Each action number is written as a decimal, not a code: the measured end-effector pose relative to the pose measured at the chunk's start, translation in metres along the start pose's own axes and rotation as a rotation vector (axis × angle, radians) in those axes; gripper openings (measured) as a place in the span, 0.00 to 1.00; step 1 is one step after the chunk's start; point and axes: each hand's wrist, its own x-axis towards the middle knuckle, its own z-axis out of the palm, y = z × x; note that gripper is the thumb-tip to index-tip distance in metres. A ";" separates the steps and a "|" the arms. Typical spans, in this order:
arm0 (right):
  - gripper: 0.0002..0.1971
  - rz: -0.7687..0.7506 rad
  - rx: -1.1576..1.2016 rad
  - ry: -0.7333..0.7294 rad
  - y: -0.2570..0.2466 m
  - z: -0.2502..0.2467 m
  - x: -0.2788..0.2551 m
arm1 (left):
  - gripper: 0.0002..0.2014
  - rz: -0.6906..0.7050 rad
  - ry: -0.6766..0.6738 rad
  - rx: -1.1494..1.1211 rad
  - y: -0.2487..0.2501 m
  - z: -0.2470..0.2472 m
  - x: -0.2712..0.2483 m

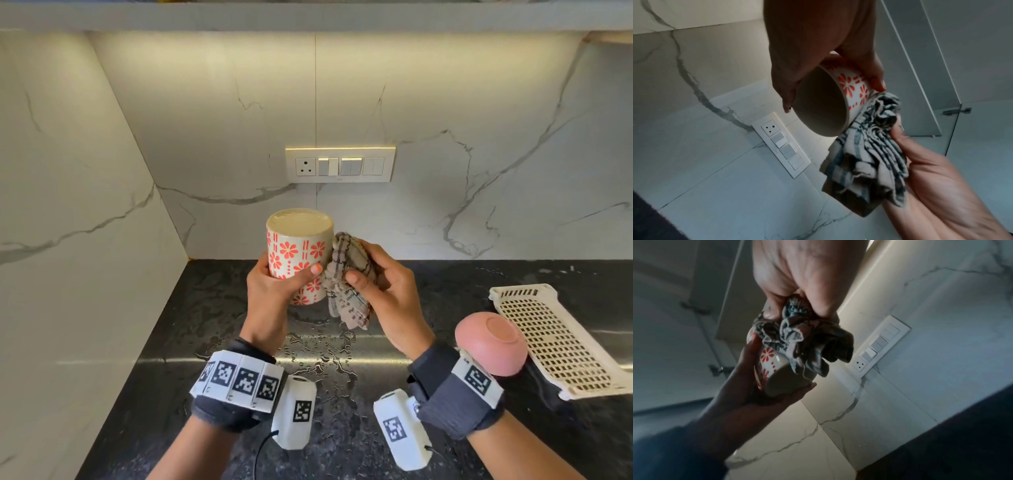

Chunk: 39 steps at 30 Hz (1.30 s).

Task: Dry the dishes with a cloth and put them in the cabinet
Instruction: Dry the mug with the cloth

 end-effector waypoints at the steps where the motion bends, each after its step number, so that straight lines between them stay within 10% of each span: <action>1: 0.24 0.020 0.067 0.002 0.000 0.000 -0.003 | 0.39 -0.009 -0.010 -0.010 0.000 0.000 0.000; 8: 0.38 0.244 0.441 -0.002 0.010 -0.006 -0.011 | 0.39 -0.103 0.002 -0.134 -0.018 0.002 -0.004; 15: 0.21 0.484 0.513 0.155 0.022 -0.022 -0.015 | 0.30 -0.189 -0.073 -0.197 -0.025 0.002 -0.011; 18: 0.21 0.519 0.559 0.291 0.030 -0.016 -0.018 | 0.43 -0.204 -0.109 -0.150 -0.026 0.006 -0.015; 39: 0.15 0.055 0.049 0.177 -0.008 0.013 -0.023 | 0.47 -0.099 -0.245 0.232 -0.010 -0.012 -0.023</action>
